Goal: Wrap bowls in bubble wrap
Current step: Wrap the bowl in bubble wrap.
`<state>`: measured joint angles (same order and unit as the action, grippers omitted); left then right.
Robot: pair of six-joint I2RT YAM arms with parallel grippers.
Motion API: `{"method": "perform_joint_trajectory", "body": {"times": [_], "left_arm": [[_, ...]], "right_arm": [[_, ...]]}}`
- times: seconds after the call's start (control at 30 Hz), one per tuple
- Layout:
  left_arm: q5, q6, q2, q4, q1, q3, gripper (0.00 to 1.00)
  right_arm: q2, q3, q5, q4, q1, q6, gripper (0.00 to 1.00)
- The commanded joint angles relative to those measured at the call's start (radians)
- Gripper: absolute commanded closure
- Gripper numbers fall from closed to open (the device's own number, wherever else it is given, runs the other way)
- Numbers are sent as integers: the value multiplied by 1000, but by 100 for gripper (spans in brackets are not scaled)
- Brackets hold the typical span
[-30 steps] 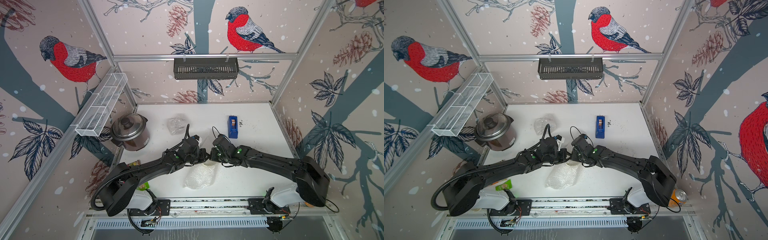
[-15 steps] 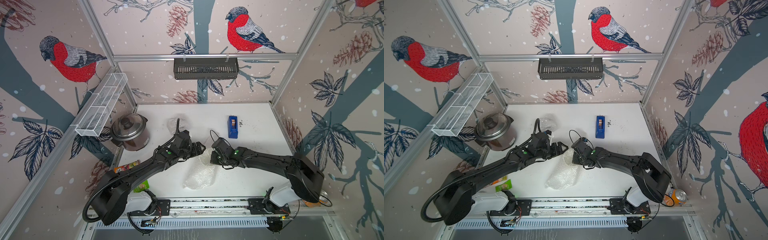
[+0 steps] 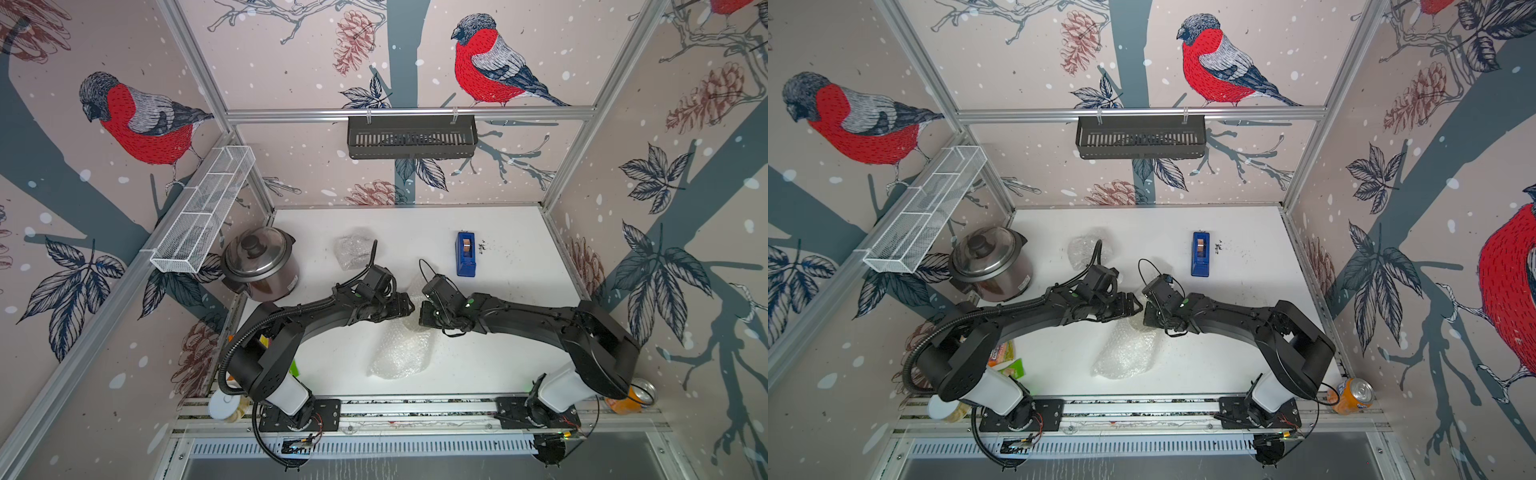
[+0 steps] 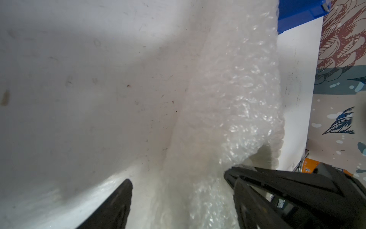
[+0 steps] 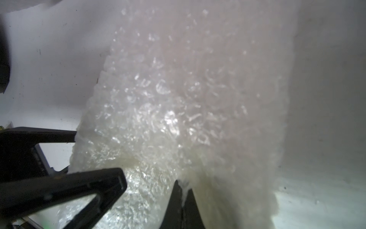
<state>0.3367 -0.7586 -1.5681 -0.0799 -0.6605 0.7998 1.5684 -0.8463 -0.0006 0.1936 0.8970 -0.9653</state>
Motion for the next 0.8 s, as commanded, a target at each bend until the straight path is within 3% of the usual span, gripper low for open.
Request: {"method": "perform_joint_trajectory", "body": {"times": [0.0, 0.2, 0.37, 0.57, 0.77], "left_arm": [[7, 22, -16, 41, 2, 3, 24], [16, 15, -79, 62, 0, 2, 48], [-1, 20, -88, 71, -8, 2, 55], [-51, 55, -89, 25, -27, 19, 63], [-80, 79, -73, -4, -43, 26, 64]], "right_arm": [[3, 10, -11, -17, 1, 5, 98], [0, 6, -17, -19, 0, 4, 97], [-24, -8, -13, 0, 1, 8, 91], [-115, -72, 50, 108, -21, 54, 65], [-190, -100, 21, 145, -178, 163, 45]]}}
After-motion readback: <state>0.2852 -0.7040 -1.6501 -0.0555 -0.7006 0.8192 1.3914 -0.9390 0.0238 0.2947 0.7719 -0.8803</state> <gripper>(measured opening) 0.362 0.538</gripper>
